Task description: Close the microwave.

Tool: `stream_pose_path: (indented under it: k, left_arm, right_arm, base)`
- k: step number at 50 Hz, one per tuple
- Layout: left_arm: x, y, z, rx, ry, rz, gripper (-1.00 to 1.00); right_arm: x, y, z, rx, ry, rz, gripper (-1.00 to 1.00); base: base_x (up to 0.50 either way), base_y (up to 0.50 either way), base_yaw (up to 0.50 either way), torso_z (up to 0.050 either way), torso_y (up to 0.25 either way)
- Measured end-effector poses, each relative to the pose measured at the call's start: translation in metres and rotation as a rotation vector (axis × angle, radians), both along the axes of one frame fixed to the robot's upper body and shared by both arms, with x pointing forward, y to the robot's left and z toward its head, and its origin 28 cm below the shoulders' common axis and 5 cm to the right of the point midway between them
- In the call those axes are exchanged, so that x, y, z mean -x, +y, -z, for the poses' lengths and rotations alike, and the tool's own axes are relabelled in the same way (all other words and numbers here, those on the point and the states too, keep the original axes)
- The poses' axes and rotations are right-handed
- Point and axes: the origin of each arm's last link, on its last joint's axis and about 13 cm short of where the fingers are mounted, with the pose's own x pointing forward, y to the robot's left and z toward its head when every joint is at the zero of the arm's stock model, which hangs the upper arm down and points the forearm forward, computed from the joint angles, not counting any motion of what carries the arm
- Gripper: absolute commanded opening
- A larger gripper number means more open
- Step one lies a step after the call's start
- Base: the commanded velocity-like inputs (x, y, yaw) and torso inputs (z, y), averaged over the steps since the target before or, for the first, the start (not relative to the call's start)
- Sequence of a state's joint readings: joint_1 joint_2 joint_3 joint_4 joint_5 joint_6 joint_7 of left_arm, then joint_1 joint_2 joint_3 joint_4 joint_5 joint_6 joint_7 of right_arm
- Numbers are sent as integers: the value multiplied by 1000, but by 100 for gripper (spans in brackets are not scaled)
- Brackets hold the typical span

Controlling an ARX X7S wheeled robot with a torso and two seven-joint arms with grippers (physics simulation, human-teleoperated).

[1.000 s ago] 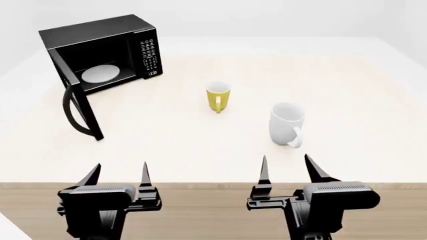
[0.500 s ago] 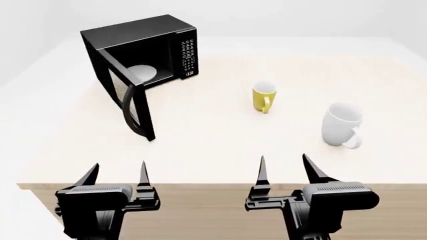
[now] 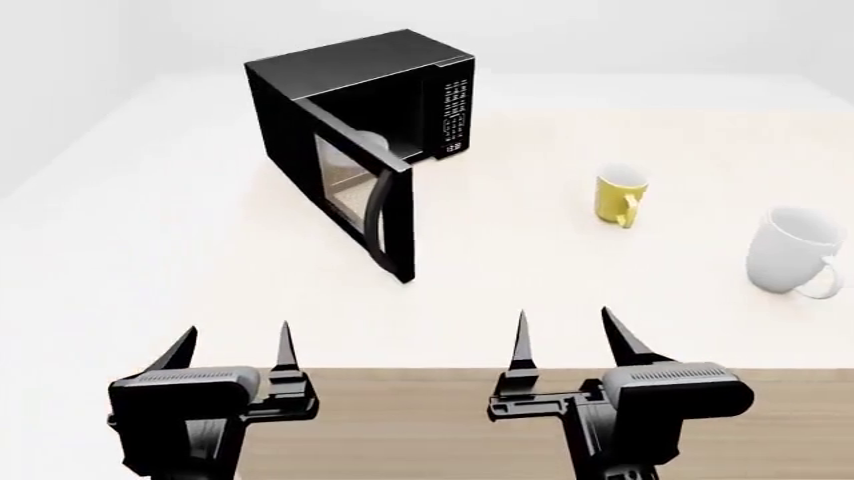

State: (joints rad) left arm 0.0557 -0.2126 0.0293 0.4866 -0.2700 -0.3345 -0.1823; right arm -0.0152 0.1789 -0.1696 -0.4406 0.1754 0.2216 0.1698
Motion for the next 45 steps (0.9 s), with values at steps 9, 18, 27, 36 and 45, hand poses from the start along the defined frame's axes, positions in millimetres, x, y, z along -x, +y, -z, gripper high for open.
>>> stream_pose_path:
  k: [9,18,27,36,45]
  left_arm:
    - [0,0,0,5,0,0,100]
    - [0,1,0,5,0,-2,100]
    - [1,0,0,6,0,-1,100]
    - [1,0,0,8,-1,0,100]
    - [0,0,0,7,-2,0,100]
  right_arm:
    - [0,0,1,-1,0,-2,100]
    - [0,1,1,-3,-4,-3,100]
    - [1,0,-2,7,-33,11,100]
    - [3,-1,-5,9,-56,17,100]
    - [3,-2,-7,10,-61,25,100]
  base:
    - [7,500,0,0,0]
    - [6,408,0,0,0]
    - [67,0,0,0,0]
    - [500,0,0,0,0]
    - [231,0,0,0,0]
